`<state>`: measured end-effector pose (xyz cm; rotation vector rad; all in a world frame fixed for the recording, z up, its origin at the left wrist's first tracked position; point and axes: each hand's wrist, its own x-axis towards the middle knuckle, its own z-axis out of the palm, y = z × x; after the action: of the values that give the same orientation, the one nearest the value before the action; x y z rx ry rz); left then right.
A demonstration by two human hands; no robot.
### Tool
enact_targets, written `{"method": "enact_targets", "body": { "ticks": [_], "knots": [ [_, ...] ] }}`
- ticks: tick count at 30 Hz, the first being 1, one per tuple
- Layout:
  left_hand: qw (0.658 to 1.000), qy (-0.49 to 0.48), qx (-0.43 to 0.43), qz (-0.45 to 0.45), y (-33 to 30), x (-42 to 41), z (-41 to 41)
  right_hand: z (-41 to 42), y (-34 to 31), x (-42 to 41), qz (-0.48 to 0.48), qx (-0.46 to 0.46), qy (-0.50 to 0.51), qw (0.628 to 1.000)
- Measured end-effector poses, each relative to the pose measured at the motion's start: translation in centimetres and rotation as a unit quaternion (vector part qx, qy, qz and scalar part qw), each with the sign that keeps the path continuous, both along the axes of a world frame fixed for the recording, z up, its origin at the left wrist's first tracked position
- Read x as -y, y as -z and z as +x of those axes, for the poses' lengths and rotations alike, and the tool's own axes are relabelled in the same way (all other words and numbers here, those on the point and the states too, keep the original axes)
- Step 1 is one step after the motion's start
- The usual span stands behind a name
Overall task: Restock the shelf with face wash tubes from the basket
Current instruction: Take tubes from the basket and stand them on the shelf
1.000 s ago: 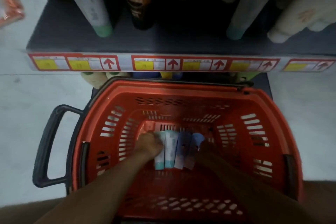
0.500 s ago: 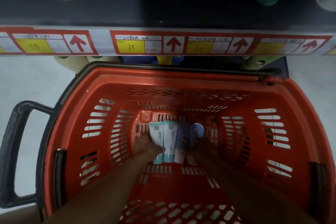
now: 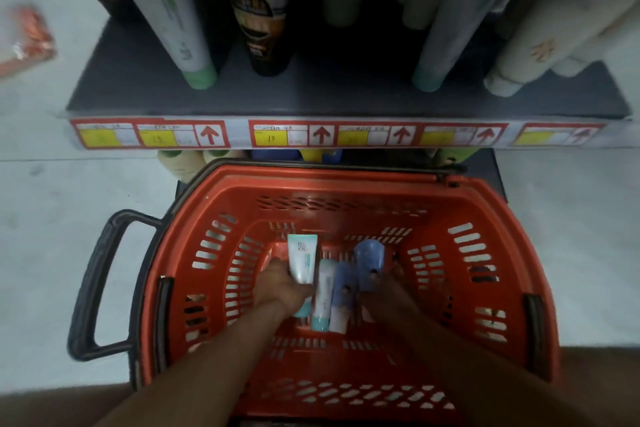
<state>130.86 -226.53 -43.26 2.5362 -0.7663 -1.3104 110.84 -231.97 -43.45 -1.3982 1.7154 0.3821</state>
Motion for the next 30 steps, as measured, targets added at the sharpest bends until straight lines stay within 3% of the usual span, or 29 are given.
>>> {"method": "enact_targets", "body": {
  "ticks": [5,10,19,30],
  "knots": [
    [0.997,0.016,0.011,-0.078,-5.6,0.1,-1.6,-0.8,-3.1,0.4,-0.121,0.038,0.022,0.992],
    [0.983,0.02,0.022,-0.181,-11.7,0.3,-3.1,-1.2,-11.6,0.2,-0.192,0.089,0.059,0.975],
    [0.93,0.054,0.053,-0.36,-23.2,0.9,-6.4,-3.6,-22.0,0.6,-0.362,0.156,0.081,0.916],
    [0.86,0.097,0.08,-0.495,-35.3,3.3,-11.3,-7.6,-34.0,3.3,-0.492,0.168,0.124,0.845]
  ]
}}
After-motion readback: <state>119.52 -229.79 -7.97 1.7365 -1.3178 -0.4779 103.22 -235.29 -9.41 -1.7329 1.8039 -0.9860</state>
